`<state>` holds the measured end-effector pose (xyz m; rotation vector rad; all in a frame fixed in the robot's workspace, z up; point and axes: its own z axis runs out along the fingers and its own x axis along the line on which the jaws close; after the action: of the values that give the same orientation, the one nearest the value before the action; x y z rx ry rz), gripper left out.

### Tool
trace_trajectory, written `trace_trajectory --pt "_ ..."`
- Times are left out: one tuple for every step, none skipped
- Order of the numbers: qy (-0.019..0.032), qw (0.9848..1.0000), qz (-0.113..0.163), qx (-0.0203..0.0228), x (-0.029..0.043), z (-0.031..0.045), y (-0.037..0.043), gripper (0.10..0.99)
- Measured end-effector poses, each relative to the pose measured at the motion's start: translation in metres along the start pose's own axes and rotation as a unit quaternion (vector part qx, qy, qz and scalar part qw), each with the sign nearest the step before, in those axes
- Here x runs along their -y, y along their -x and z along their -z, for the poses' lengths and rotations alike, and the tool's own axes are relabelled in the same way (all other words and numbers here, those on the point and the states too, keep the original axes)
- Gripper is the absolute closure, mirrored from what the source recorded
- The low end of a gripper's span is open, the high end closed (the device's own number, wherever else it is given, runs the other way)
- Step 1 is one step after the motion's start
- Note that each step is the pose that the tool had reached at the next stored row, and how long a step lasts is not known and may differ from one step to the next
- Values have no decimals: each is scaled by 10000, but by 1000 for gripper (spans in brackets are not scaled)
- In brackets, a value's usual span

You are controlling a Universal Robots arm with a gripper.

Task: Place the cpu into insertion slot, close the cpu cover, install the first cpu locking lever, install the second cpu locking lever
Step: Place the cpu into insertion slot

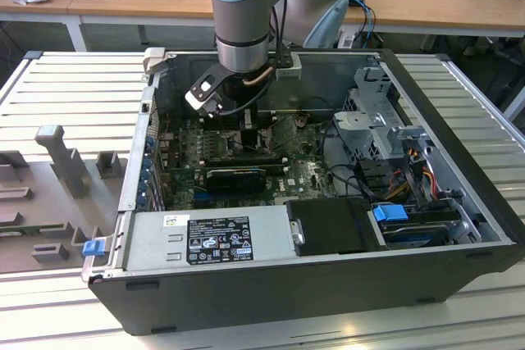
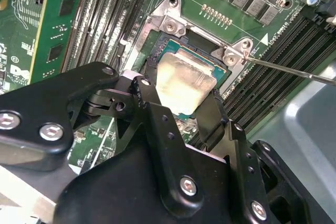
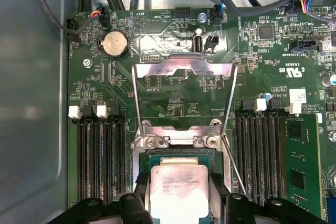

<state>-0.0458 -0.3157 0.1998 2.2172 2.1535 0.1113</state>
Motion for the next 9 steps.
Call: trace_trajectory --pt "0 10000 0 0 0 0 0 553" --pt "1 10000 0 -1 0 -1 0 553" --pt "0 10000 0 -1 0 -1 0 553" --pt "1 10000 -1 -1 0 -1 0 553" --pt "1 10000 -1 -1 -1 -2 0 537" --pt "1 10000 0 -1 -3 -2 0 475" --pt "1 10000 -1 -1 -3 -2 0 475" --pt "1 10000 0 -1 -3 -1 1 475" --pt "1 10000 0 -1 -3 -2 1 475"
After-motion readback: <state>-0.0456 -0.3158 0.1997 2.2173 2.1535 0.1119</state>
